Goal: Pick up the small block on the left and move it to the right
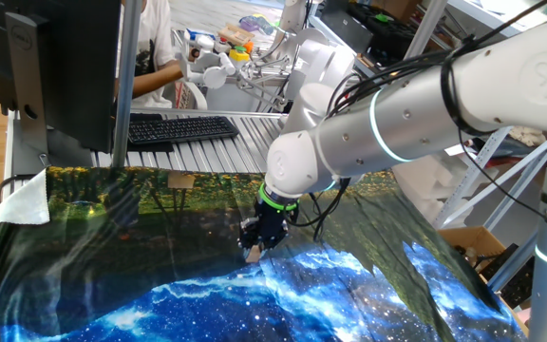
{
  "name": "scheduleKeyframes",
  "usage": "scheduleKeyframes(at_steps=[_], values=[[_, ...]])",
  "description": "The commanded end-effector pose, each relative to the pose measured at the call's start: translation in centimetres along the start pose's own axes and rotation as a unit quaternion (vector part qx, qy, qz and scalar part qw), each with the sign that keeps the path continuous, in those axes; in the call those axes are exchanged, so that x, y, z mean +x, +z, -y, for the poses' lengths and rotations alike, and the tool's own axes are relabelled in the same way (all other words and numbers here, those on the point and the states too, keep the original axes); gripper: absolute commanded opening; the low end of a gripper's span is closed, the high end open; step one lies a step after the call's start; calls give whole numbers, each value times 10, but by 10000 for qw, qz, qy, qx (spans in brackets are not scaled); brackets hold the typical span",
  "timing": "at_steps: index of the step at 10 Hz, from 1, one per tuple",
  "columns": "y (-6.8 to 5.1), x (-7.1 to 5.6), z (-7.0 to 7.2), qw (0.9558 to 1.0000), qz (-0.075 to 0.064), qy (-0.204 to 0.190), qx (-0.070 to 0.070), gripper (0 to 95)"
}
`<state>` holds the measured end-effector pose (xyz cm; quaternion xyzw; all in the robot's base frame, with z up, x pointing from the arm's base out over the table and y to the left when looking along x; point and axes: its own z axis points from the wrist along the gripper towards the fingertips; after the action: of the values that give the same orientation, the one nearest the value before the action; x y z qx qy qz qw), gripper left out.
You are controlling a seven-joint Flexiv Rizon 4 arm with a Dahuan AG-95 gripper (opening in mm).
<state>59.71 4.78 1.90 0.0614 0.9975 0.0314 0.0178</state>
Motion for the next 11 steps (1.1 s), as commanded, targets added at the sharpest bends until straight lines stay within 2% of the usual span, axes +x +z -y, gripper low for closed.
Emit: scheduleKeyframes(at_steps=[1, 5, 11], values=[[-1, 0, 0, 10000, -29, 2, 16, 0], [0, 0, 0, 9999, -49, 79, 50, 0], [2, -2, 2, 9999, -60, 102, 9, 0]])
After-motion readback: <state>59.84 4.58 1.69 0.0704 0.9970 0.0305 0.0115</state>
